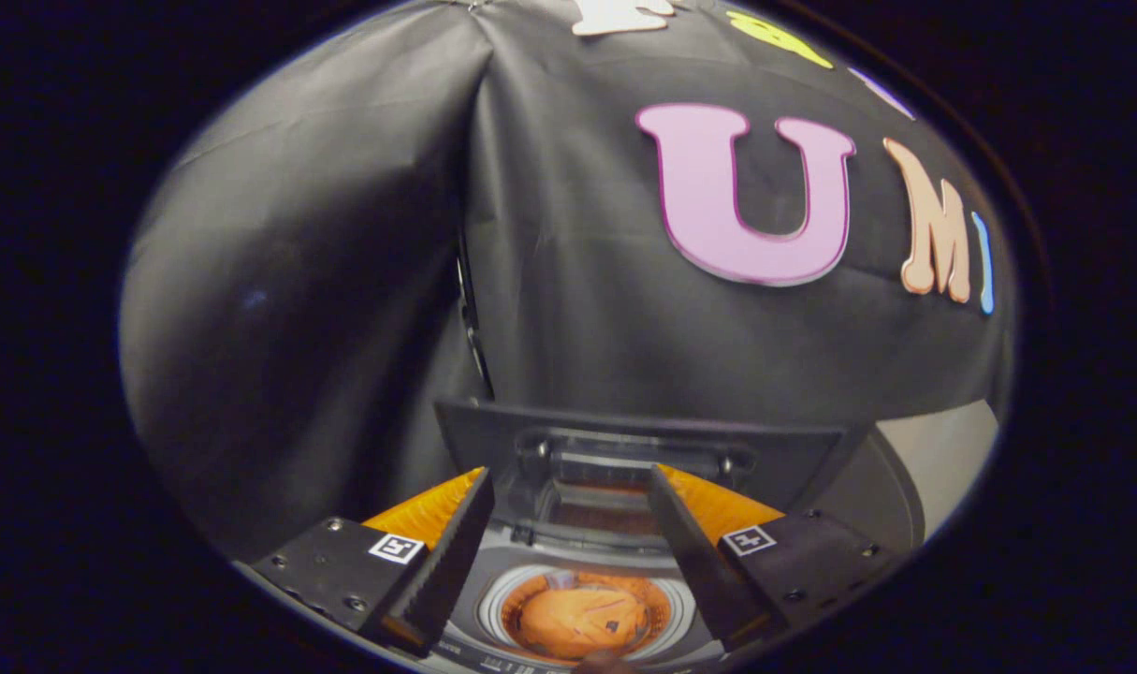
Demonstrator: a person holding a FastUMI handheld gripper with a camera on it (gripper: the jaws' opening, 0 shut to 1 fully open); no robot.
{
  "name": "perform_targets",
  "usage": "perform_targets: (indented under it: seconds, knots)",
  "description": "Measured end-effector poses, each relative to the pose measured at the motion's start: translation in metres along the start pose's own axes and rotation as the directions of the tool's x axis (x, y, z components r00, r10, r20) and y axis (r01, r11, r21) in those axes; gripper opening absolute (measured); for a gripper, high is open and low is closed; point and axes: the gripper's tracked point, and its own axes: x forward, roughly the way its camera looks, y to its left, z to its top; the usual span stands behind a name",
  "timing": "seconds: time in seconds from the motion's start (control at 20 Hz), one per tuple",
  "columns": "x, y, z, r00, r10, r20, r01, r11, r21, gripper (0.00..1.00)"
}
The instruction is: Put the clothes into the washing machine and then close the washing machine lid.
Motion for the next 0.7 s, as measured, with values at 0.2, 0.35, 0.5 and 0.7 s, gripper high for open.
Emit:
perform_targets:
  seconds: [0.2, 0.35, 0.5, 0.7]
  knots:
    - [0.016, -0.018, 0.042, 0.993, -0.074, 0.095, 0.077, 0.997, -0.022, 0.97]
    - [0.028, -0.027, 0.051, 0.988, -0.123, 0.098, 0.125, 0.992, -0.015, 0.97]
    - [0.047, -0.036, 0.042, 0.982, -0.172, 0.08, 0.172, 0.985, 0.0, 0.97]
    - [0.077, -0.051, 0.019, 0.971, -0.239, 0.021, 0.24, 0.969, -0.052, 0.97]
